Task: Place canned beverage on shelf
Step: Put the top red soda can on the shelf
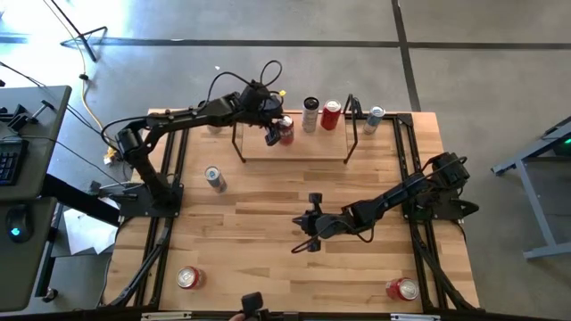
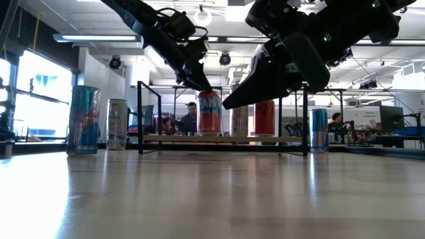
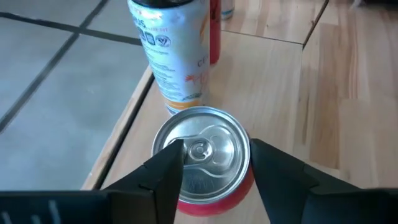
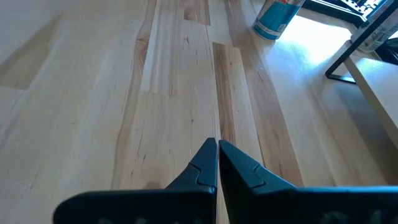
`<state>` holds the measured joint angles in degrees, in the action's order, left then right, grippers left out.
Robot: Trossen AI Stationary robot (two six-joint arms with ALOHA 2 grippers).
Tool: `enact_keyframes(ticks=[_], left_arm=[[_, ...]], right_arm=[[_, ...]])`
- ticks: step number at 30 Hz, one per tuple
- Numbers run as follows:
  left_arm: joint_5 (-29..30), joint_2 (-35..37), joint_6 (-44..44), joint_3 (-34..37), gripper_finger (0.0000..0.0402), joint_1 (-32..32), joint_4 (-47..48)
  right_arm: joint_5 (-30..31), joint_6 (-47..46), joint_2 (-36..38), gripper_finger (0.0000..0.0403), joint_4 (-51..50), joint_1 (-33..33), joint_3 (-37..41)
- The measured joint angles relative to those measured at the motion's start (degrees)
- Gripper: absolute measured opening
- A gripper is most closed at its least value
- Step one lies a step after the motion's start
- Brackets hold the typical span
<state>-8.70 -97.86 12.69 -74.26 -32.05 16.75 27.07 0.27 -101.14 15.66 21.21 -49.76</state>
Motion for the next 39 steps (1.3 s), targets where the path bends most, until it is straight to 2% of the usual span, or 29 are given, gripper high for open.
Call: enact_keyframes(ticks=[8,22,27,34,39], left_arm=[[-0.03,0.31,0.0,0.03,0.0173,0.2,0.81],[0.51,0.44,-0.2,0.14,0.0236,0.57,0.81],[5.1,1.72,1.42,0.25,0.0233,0.47,1.69],[5.25,6.6,1.4,0.25,0.022,0.96,1.58],[7.64,10.5,1.44,0.44,0.0199,2.73,1.56]], right_arm=[[-0.02,0.17,0.0,0.0,0.0,0.0,0.0],[-0.24,0.8,0.0,0.0,0.0,0.0,0.0],[-0.24,1.07,0.0,0.0,0.36,0.0,0.0],[-0.26,2.33,0.0,0.0,0.93,0.0,0.0],[-0.26,2.77,0.0,0.0,0.94,-0.07,0.0]])
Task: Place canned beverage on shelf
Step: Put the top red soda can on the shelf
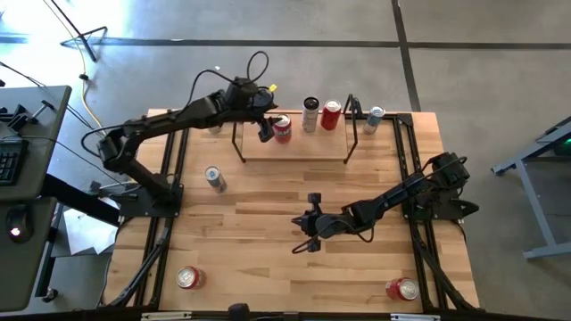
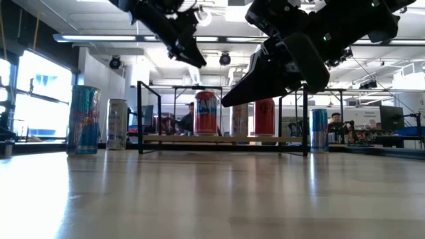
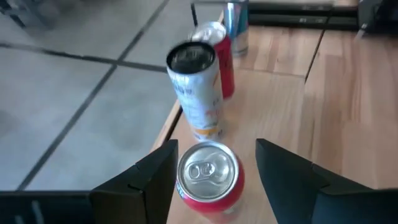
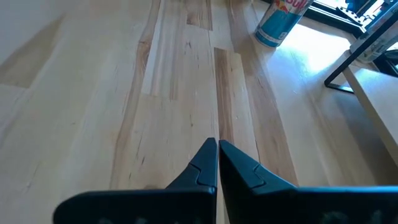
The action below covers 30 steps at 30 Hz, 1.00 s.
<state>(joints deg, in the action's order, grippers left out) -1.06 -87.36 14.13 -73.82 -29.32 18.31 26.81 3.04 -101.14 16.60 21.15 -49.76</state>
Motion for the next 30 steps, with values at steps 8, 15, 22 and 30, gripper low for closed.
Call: enact_keyframes(ticks=[8,15,22,30], left_arm=[[5.56,1.41,-0.07,0.13,0.0103,7.36,-1.01],[7.26,4.26,-0.72,14.97,0.0006,13.34,-26.02],[5.01,9.92,-1.51,34.05,0.0013,18.26,-45.56],[5.02,16.72,-2.51,50.66,0.0002,22.7,-62.86]], right_arm=[[0.0,1.0,0.0,0.0,0.11,-0.01,0.0],[0.0,1.76,0.0,0.0,0.63,-0.13,0.0],[-1.12,2.1,0.0,0.0,1.81,-1.26,0.0],[-3.45,1.69,-0.98,0.0,2.52,-6.57,0.0]])
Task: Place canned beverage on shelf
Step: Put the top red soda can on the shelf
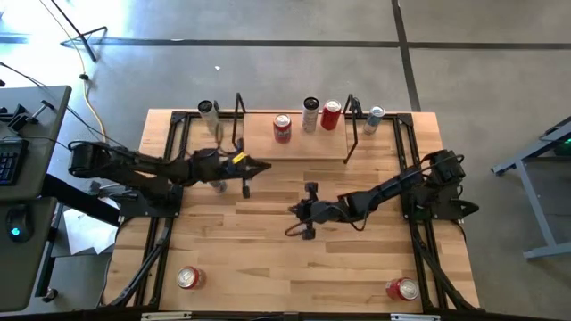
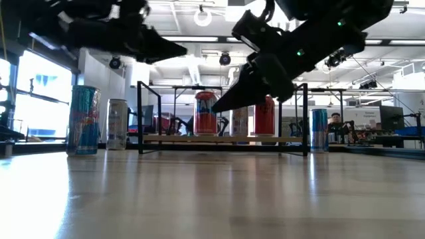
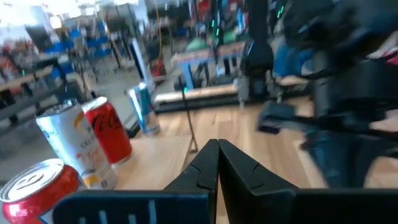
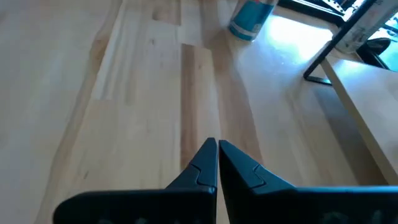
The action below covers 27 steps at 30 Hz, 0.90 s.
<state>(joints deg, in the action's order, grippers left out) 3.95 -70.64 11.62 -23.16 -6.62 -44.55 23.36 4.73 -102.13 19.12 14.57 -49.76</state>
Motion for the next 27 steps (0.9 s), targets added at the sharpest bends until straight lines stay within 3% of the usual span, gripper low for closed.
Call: enact_keyframes(ticks=[7,13,18,22,27], left_arm=[[0.14,2.91,-0.69,9.38,0.0001,0.26,-10.27],[0.15,0.85,-4.25,9.92,0.0,-1.73,-10.96],[-0.59,-6.34,-6.43,6.95,0.0,-4.36,-11.15],[-1.93,-14.44,-5.77,2.37,0.0,-5.63,-12.63],[1.0,-22.44,-5.98,-4.13,0.0,-7.93,-12.97]], right_arm=[[-0.44,1.62,0.0,0.0,2.1,-2.39,-0.02],[2.04,4.64,2.12,0.0,1.16,-2.37,-0.02],[2.12,5.78,4.09,0.0,-0.31,-2.19,-0.02],[-4.8,5.85,3.53,0.0,2.01,-4.51,0.08],[-6.63,6.86,4.05,0.0,17.02,-7.04,7.84]])
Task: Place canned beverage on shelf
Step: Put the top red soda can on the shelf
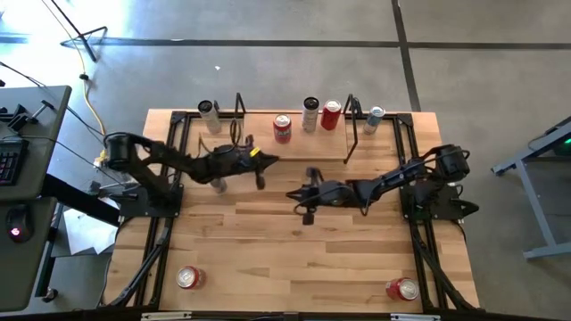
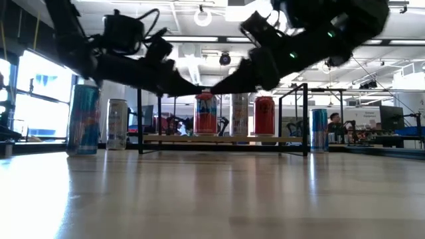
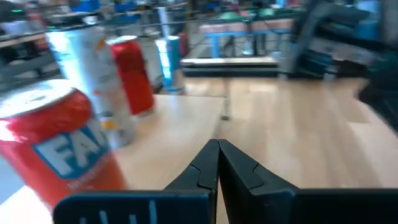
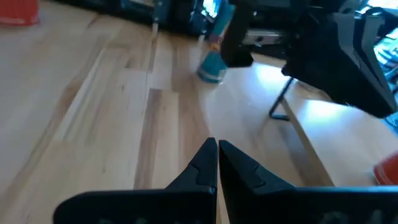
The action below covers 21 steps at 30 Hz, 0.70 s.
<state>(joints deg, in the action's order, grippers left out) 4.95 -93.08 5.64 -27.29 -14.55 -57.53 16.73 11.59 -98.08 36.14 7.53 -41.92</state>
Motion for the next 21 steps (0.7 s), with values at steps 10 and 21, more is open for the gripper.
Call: enact_keyframes(ticks=[10,21], left_arm=[[7.71,-2.55,-1.98,-6.53,0.0,-5.32,3.46],[13.17,1.21,-3.25,-7.82,0.0,-5.36,11.97]], right_arm=[[3.51,-5.13,4.51,0.0,15.71,1.3,14.22],[4.72,-4.04,7.32,0.0,15.58,3.04,14.63]])
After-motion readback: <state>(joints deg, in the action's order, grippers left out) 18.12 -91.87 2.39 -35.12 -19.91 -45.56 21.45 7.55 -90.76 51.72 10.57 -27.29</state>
